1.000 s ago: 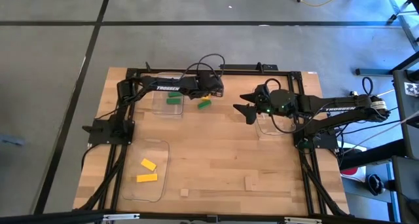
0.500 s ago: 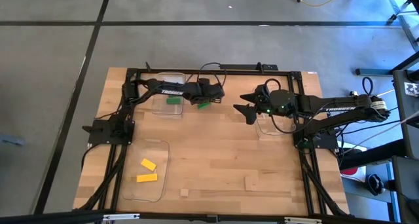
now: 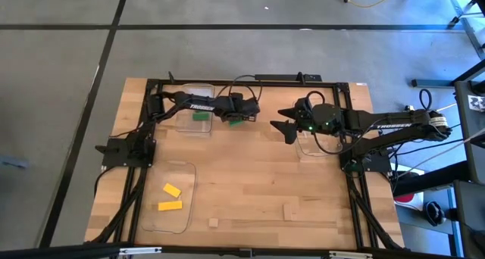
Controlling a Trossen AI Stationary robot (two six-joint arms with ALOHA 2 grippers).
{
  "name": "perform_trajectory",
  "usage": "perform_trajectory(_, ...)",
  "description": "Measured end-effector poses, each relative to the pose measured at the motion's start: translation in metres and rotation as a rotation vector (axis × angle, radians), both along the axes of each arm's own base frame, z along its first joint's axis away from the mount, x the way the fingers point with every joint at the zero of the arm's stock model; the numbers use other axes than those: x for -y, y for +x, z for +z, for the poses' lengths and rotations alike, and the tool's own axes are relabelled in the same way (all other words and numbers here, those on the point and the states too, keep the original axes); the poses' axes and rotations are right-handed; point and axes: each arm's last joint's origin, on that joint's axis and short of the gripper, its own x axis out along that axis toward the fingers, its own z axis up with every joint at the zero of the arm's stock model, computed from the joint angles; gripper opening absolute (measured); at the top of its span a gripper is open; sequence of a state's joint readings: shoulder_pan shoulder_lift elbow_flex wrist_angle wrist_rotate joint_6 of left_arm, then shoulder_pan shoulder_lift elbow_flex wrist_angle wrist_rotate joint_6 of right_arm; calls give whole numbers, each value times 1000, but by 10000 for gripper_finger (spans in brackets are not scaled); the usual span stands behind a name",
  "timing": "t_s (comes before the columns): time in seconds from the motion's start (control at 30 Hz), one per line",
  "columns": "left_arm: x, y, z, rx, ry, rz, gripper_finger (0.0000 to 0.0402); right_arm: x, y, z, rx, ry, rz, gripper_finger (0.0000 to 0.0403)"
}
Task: Sort & place blocks by color
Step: Put the yellow block into the bottom left transparent bin
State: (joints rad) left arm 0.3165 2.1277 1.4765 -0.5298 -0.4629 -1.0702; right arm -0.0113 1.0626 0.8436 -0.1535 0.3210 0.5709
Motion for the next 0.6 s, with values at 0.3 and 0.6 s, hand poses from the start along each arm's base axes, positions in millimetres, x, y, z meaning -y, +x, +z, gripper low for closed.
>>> perform_trajectory(0.3, -1, -1, -1, -1, -37, -15, 184, 0, 0, 0, 0, 0, 0, 335)
perform_trajectory(0.6, -3, -1, 0, -35, -29, -83, 120, 0, 0, 0, 0, 2, -1, 335)
